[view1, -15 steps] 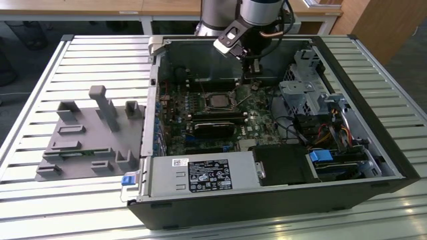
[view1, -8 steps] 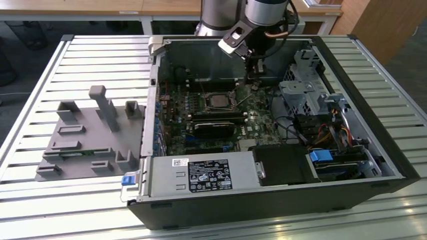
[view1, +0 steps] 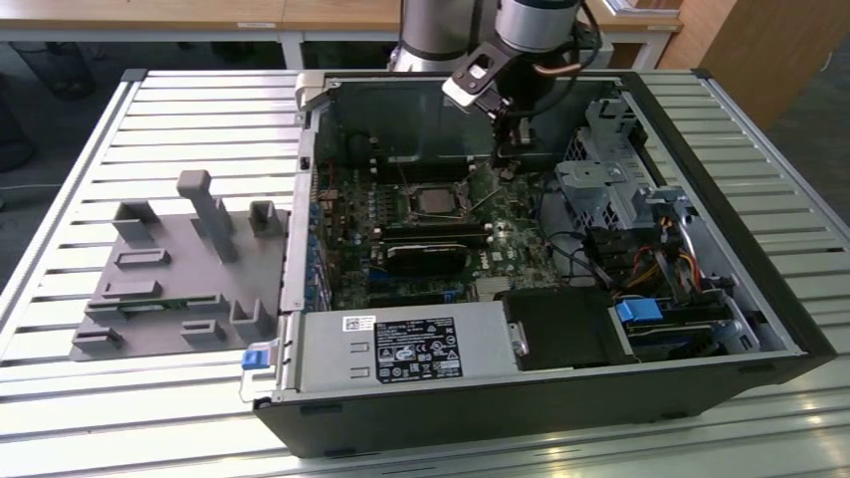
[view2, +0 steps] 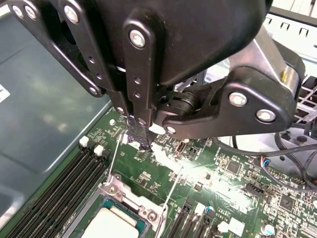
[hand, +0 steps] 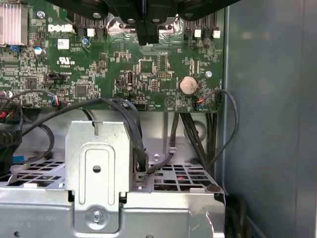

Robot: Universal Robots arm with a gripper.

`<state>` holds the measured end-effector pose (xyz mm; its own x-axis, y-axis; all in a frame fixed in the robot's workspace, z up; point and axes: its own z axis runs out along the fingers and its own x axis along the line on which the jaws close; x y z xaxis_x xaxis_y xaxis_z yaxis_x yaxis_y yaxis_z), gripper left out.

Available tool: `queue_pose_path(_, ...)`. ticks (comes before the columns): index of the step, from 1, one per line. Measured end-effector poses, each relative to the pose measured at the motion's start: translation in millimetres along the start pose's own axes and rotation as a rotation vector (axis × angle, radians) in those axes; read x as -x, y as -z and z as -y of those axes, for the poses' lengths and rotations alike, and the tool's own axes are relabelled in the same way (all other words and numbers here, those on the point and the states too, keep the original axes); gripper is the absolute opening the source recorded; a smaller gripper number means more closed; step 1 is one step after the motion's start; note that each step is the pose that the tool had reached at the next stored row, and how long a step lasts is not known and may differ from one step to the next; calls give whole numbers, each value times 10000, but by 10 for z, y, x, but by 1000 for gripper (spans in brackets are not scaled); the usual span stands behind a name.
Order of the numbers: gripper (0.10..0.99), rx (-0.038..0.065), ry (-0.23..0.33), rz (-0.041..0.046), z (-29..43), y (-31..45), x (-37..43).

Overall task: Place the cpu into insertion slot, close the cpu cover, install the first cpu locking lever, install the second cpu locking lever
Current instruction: 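Close the cpu cover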

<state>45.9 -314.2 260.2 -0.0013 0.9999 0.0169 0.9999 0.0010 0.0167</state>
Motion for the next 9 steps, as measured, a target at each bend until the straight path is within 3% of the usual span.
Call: queue_pose_path(9, 106, -16, 82, -2, -57, -27, -8)
